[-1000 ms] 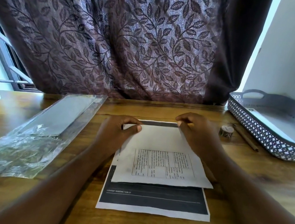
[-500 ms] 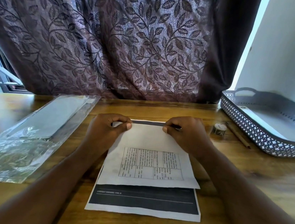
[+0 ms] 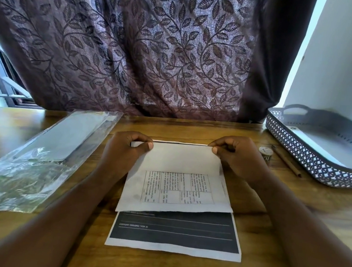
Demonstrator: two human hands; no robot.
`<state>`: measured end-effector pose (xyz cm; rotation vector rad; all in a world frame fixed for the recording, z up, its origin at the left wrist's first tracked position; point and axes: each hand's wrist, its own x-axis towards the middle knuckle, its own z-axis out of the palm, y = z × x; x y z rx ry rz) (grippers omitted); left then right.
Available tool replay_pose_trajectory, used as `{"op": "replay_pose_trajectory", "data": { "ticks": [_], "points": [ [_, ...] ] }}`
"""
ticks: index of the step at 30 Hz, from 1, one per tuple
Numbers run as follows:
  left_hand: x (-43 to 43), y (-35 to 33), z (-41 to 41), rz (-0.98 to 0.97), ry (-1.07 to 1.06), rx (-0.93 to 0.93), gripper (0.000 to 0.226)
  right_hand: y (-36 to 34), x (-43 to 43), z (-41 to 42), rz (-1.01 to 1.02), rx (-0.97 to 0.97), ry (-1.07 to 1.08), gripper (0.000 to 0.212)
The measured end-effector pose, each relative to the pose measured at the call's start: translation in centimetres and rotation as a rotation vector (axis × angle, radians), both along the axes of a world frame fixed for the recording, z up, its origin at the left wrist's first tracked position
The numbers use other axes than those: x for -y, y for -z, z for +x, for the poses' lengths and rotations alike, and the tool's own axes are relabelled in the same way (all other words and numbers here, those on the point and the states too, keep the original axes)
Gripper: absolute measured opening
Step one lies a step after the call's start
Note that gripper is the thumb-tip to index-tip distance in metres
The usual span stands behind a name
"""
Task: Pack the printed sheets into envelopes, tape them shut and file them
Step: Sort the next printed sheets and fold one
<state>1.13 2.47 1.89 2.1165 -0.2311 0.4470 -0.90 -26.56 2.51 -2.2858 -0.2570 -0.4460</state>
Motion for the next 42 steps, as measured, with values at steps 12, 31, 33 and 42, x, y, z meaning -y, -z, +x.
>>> {"op": "replay_pose_trajectory", "data": {
  "ticks": [12,31,33,42],
  "points": [
    [3.0,-1.2,-3.2,0.546,0.034,0.522,0.023,-0.9,-5.2,-2.1,-0.091,0.389,-0.095,0.007],
    [-0.3,-0.2,-0.8,0.591,-0.135,0.392,0.016,0.7,-0.2,0.4,0.160,0.165,0.085,0.010],
    [-0.5,-0.2,-0.9,0.555,-0.152,0.375,0.016,0.8,0.0,0.4,0.155,0.157,0.088,0.011],
    [-1.2,-0.5,-0.3,0.344,-0.170,0.219,0.023,1.0,0.4,0.4,0.156,0.127,0.085,0.010]
  ]
}}
